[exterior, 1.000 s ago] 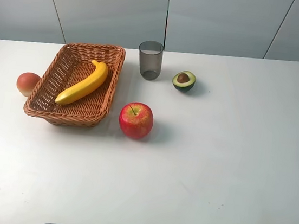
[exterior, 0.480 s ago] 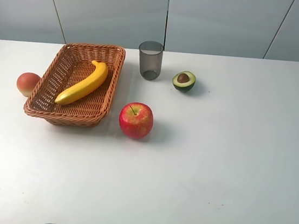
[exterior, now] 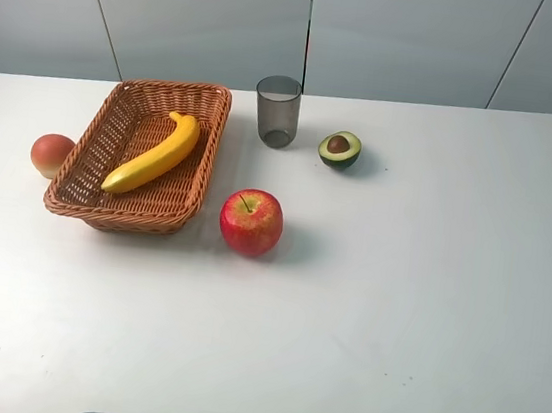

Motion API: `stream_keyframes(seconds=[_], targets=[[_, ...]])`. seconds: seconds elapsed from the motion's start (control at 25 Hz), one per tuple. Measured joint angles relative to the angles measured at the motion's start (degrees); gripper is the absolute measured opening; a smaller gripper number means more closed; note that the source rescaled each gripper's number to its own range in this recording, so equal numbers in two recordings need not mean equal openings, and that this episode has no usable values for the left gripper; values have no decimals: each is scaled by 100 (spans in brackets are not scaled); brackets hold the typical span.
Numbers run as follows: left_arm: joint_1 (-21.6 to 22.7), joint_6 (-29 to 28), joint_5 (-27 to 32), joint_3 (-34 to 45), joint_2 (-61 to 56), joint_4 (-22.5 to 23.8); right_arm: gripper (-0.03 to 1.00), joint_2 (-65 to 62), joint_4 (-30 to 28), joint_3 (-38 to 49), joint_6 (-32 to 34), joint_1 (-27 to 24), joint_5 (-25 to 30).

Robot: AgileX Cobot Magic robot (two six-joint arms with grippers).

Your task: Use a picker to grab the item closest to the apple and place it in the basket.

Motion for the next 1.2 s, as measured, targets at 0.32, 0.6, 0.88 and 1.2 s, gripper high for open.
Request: stream_keyframes(seconds=[0.32, 0.6, 0.88, 1.2], targets=[[0, 0, 0, 0, 0, 0, 95, -174, 77, 99, -183, 0, -82], [0, 0, 0, 0, 0, 0, 94, -174, 39, 99, -125, 0, -107], [0, 0, 0, 0, 0, 0, 94, -174, 26, 99, -111, 0, -107], [0, 0, 0, 0, 0, 0, 94, -174, 3, 99, -92, 0, -117]])
